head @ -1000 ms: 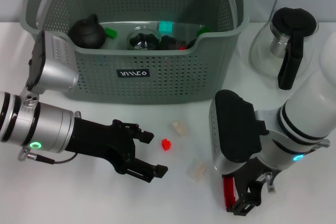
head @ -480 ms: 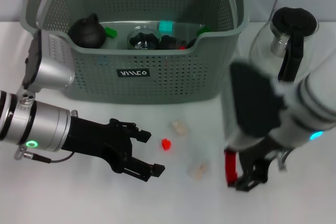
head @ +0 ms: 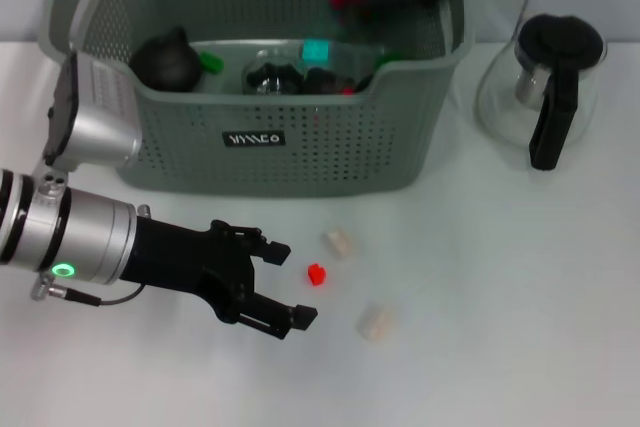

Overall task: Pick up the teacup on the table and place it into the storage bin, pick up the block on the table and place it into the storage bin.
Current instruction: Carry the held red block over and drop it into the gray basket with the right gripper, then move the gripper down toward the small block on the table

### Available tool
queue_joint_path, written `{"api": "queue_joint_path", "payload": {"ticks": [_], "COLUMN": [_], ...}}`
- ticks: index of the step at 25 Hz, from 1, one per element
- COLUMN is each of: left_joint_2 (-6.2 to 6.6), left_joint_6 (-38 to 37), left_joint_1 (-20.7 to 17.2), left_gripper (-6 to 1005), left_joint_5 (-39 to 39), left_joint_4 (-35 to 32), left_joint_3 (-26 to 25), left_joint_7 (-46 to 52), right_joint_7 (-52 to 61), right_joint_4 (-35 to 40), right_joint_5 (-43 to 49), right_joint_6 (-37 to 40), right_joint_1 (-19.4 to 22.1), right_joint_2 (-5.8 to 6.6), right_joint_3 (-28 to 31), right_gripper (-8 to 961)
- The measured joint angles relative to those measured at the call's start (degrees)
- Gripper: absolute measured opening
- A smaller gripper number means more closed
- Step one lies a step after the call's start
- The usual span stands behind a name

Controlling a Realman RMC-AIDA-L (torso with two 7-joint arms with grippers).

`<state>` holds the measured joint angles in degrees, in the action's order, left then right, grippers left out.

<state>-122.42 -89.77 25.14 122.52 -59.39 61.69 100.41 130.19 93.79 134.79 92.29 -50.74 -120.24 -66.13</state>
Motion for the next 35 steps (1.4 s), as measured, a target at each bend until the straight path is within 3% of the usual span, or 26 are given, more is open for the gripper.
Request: {"api": "queue_joint_path", "payload": {"ticks": [3, 8, 11, 16, 19, 24, 27, 31, 35], "left_joint_2": [-0.01, 0.04, 0.08, 0.33, 0.4, 0.46, 0.51, 0.52, 0.52], "left_joint_6": [0.0, 0.0, 0.0, -0.3, -0.7, -1.1, -1.1, -0.9, -0.8], "left_joint_1": [-0.1, -0.1, -0.1, -0.1, 0.0, 0.2, 0.3, 0.3, 0.5], "left_gripper": [948, 948, 948, 948, 948, 948, 948, 948, 948], "left_joint_5": [0.0, 0.0, -0.1, -0.4, -0.4, -0.5, -0.5, -0.5, -0.4], "left_joint_4": [-0.1, -0.1, -0.2, -0.3, -0.4, -0.4, -0.4, -0.4, -0.4], "left_joint_3": [-0.1, -0.1, -0.1, -0.1, -0.1, -0.1, -0.1, -0.1, -0.1], "left_joint_7": [0.0, 0.0, 0.0, 0.1, 0.2, 0.0, 0.0, 0.0, -0.2], "right_joint_7": [0.9, 0.2, -1.0, -2.6, -4.9, -11.6, -14.3, -14.6, -12.4], "right_joint_4": [-7.1, -21.6, -26.8, -26.3, -23.0, -14.3, -10.1, -8.5, -12.0], "right_joint_5": [-0.5, 0.1, 0.8, 2.1, -1.1, -9.8, -10.2, -5.6, -1.9], "right_joint_6": [-7.8, -16.2, -19.0, -20.5, -15.4, 0.3, 8.5, 12.2, 9.2], "right_joint_1": [-3.7, -8.5, -9.8, -8.7, -6.0, 3.6, 8.8, 13.9, 15.7], "right_joint_2": [0.49, 2.57, 3.33, 2.88, 2.85, 2.78, 1.73, 0.23, 0.0], "right_joint_3": [3.0, 4.3, 4.0, 4.0, 4.4, 4.1, 3.7, 0.7, -6.0], "right_gripper": [704, 703, 754, 938, 935, 931, 928, 925, 924]}}
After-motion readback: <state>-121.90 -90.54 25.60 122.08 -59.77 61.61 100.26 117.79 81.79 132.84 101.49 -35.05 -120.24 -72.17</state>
